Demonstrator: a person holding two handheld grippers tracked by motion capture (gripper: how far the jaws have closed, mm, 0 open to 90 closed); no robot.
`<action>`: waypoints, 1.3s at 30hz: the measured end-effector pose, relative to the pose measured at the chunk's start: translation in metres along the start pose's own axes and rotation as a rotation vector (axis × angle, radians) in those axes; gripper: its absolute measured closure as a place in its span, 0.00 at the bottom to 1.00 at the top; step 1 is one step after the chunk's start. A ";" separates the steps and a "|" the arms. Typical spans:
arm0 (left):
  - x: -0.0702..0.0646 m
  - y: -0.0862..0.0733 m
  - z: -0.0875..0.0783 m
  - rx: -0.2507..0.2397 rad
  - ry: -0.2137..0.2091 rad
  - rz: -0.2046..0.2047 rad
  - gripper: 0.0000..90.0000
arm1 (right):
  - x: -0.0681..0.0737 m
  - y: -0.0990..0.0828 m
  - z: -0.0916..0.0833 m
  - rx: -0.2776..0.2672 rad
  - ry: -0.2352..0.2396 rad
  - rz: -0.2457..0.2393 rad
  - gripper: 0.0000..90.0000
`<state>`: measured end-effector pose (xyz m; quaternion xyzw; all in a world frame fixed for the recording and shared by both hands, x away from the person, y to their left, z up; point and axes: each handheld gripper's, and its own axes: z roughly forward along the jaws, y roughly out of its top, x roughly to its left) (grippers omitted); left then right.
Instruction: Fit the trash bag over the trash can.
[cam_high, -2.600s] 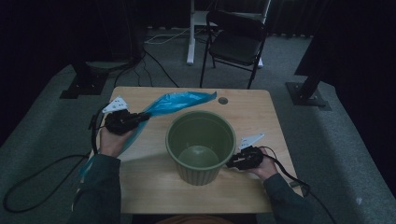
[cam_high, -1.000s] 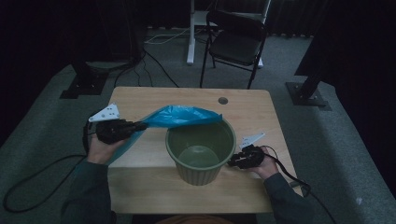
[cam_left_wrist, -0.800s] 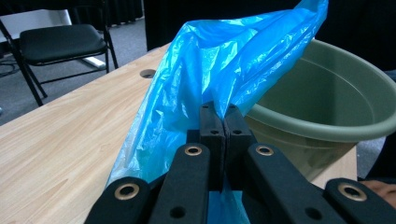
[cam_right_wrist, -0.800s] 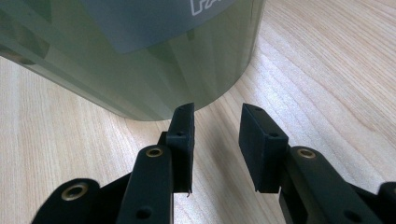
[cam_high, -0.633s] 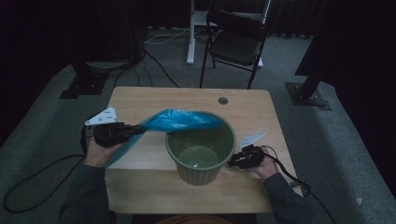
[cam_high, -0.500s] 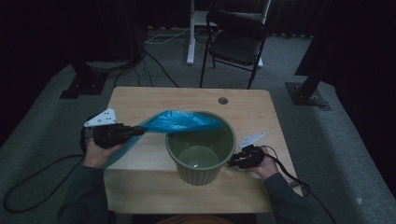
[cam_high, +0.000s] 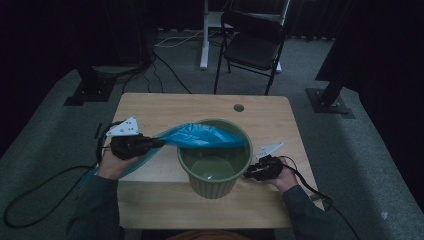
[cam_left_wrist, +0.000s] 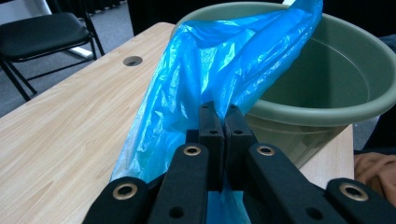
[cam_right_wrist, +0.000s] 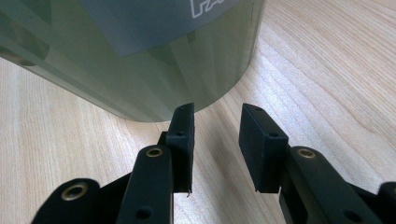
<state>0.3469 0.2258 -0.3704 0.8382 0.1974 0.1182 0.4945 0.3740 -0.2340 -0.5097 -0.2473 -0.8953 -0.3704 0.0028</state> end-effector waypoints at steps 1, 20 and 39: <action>0.000 0.001 0.002 0.001 -0.002 -0.001 0.99 | 0.000 0.000 0.000 -0.001 0.000 -0.001 0.73; -0.005 0.016 0.027 -0.010 -0.054 0.018 0.98 | -0.001 0.000 0.000 -0.004 -0.001 -0.004 0.73; -0.017 0.032 0.057 -0.006 -0.112 0.042 0.98 | -0.001 0.000 -0.002 -0.005 -0.003 -0.005 0.73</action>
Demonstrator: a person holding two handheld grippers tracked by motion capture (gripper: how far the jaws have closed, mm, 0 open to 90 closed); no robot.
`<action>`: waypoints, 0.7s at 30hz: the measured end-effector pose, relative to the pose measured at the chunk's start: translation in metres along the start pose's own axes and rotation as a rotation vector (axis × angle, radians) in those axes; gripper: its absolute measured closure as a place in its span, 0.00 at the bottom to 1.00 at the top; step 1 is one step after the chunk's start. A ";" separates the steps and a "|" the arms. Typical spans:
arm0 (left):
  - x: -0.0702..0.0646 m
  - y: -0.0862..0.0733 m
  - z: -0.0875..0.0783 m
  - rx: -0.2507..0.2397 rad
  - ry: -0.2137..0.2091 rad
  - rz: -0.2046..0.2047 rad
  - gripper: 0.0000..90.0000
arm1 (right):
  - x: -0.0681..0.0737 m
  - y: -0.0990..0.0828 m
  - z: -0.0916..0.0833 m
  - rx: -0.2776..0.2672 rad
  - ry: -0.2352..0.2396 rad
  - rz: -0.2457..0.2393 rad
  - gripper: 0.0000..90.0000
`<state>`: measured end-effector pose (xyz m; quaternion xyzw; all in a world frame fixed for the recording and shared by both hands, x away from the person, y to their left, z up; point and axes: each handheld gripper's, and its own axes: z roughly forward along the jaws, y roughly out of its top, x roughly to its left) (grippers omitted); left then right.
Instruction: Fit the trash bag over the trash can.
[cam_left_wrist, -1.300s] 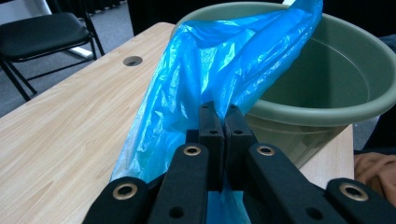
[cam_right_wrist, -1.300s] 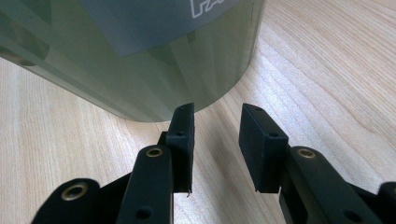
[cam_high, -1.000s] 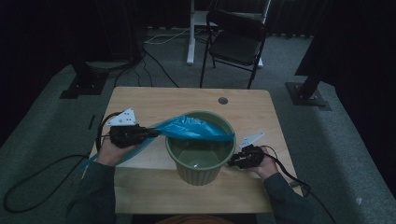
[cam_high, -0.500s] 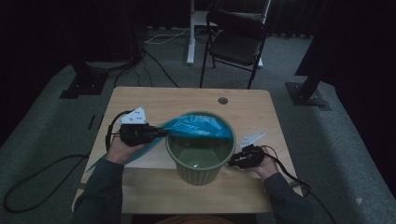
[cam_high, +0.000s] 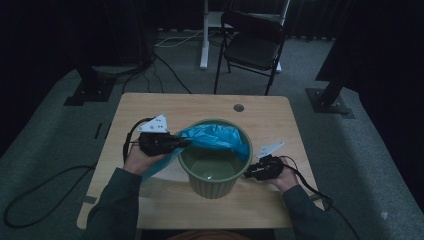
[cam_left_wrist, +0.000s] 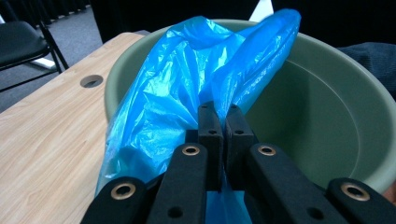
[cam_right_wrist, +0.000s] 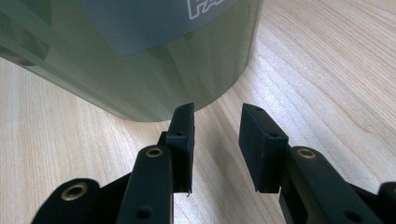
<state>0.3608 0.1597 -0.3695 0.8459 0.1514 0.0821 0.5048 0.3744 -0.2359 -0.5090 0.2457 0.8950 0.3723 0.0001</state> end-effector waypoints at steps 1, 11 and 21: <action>0.000 0.001 0.001 0.001 -0.001 0.002 0.98 | 0.000 0.000 0.000 0.000 0.000 0.000 0.73; -0.002 0.010 0.009 -0.005 -0.018 0.010 0.98 | 0.000 0.000 -0.001 -0.005 -0.002 -0.001 0.73; -0.004 0.021 0.019 0.000 -0.033 0.021 0.98 | 0.000 0.000 -0.002 -0.007 -0.003 0.004 0.73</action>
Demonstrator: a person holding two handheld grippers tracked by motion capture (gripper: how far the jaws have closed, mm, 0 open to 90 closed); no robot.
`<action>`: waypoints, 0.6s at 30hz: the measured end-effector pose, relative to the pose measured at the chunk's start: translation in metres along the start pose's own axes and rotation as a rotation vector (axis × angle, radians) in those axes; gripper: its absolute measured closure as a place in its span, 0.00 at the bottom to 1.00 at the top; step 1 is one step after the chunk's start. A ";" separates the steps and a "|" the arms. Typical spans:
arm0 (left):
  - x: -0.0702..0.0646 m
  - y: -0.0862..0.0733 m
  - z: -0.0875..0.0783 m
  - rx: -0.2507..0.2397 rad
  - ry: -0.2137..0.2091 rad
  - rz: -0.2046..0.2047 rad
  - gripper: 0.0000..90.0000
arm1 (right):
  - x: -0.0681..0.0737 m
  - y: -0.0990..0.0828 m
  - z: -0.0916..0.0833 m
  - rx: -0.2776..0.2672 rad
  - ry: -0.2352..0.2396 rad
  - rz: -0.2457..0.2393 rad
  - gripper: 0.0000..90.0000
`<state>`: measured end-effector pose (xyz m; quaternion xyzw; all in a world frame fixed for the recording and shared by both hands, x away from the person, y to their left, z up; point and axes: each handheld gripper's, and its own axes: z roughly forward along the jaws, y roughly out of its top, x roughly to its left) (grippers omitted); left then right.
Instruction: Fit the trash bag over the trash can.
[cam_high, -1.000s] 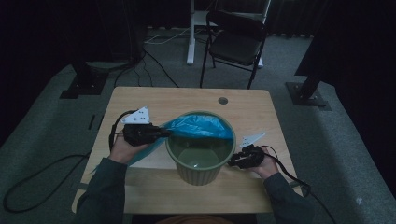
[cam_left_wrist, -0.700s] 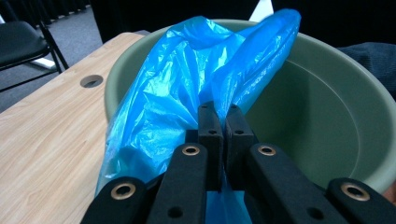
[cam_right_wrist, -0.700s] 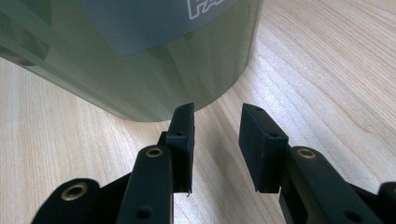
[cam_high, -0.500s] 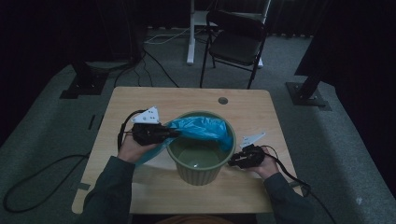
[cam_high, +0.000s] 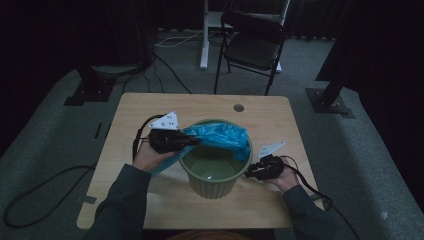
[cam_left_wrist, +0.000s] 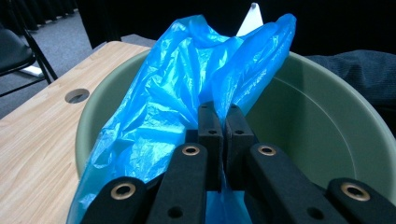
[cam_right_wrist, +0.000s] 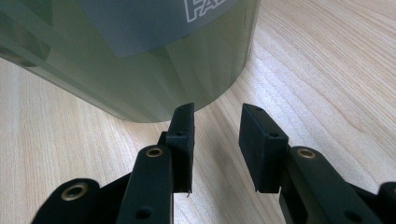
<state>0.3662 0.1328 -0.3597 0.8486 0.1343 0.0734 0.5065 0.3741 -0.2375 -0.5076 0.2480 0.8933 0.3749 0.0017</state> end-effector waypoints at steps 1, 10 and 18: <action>0.000 0.001 0.001 0.002 -0.001 0.003 0.98 | 0.000 0.000 0.000 0.000 0.000 0.000 0.73; -0.003 0.010 0.016 0.035 -0.014 0.017 0.97 | 0.000 0.000 0.000 0.001 0.001 0.000 0.73; -0.003 0.004 0.010 0.040 0.004 0.011 0.97 | -0.001 0.000 0.000 0.000 0.001 -0.001 0.73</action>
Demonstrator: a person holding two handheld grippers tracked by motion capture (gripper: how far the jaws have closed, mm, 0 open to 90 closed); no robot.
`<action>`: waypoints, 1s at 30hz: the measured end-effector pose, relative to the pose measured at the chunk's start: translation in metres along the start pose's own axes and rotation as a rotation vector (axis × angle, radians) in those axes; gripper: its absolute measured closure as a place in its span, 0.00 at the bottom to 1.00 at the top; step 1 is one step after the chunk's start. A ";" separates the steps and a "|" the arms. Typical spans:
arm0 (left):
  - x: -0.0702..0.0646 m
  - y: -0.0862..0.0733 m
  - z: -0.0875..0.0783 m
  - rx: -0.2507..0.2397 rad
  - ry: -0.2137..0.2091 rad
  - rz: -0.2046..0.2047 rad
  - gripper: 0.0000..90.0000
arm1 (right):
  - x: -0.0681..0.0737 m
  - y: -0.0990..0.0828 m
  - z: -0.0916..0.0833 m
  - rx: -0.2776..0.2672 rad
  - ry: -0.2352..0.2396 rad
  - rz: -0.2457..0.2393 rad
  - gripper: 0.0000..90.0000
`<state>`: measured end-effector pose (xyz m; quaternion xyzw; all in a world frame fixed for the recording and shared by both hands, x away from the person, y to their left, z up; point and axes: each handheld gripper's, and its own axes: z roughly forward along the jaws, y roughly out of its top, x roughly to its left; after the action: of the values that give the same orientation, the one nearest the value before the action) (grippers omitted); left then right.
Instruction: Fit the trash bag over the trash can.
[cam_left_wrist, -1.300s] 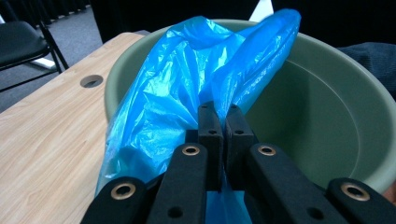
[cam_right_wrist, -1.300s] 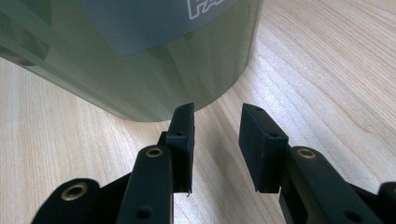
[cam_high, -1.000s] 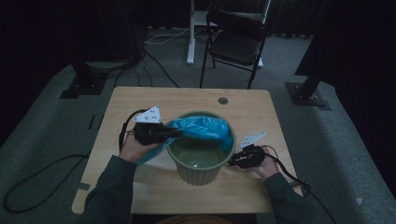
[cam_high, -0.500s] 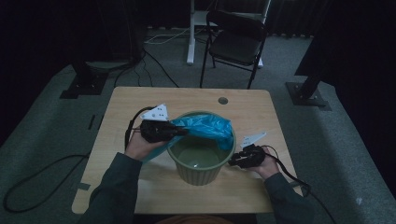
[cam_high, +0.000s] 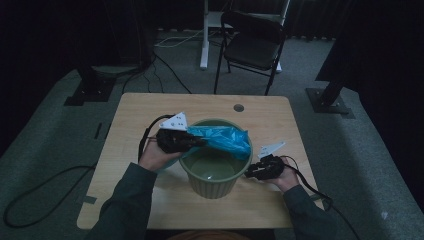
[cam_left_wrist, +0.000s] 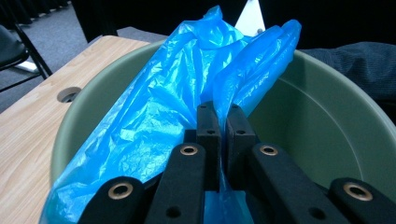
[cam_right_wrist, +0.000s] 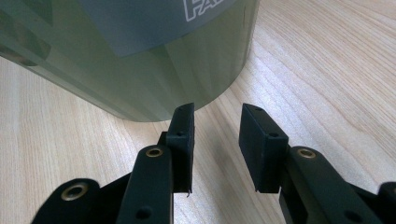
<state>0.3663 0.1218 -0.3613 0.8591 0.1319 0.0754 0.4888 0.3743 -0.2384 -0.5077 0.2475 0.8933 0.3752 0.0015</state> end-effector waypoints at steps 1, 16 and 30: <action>0.001 -0.002 -0.002 -0.001 0.005 -0.004 0.97 | 0.000 0.000 0.000 0.001 0.000 -0.001 0.73; 0.004 -0.019 -0.027 0.009 0.047 -0.027 0.96 | 0.000 0.000 0.002 0.006 0.003 -0.004 0.73; 0.002 -0.001 -0.006 0.021 0.023 -0.010 0.95 | 0.000 0.000 0.002 0.009 0.003 -0.005 0.73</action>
<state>0.3664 0.1280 -0.3589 0.8625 0.1424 0.0815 0.4787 0.3753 -0.2368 -0.5093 0.2447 0.8955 0.3718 -0.0002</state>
